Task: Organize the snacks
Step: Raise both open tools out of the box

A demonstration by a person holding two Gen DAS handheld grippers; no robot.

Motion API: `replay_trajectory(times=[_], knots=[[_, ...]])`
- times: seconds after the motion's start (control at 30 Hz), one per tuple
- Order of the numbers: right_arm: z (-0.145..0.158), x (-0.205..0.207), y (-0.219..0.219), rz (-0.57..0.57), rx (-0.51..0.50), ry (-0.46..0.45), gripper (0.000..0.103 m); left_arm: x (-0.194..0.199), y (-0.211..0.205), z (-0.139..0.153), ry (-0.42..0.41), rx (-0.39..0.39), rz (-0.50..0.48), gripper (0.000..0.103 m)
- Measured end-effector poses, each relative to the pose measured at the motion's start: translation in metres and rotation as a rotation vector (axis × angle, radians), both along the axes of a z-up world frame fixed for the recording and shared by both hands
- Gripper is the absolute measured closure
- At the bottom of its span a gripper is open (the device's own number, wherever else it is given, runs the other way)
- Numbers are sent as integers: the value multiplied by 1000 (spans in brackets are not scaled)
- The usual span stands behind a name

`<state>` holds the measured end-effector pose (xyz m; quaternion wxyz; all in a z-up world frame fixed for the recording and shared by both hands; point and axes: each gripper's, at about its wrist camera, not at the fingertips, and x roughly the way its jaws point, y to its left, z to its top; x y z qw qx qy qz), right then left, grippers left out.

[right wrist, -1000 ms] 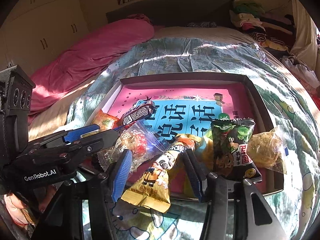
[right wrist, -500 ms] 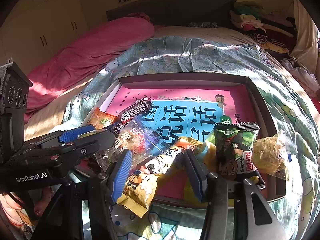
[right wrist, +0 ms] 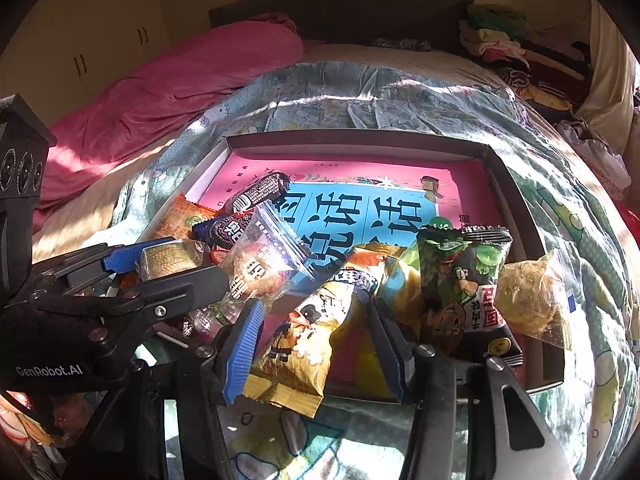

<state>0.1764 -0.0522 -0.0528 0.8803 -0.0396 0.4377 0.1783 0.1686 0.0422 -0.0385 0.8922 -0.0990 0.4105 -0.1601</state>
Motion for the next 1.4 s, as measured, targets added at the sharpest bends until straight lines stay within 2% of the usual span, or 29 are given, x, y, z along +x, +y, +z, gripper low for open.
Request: replay_trajectory(times=[0.2, 0.37, 0.93, 1.4], knots=[[1, -6, 1, 15, -35, -16, 49, 0, -2, -1, 11, 3, -14, 27], [5, -12, -5, 9, -23, -29, 49, -1, -3, -1, 15, 4, -20, 27], [29, -33, -17, -11, -32, -147, 49, -7, -6, 2, 8, 40, -26, 27], [31, -31, -32, -76, -31, -141, 46, -15, -7, 8, -8, 48, -22, 26]])
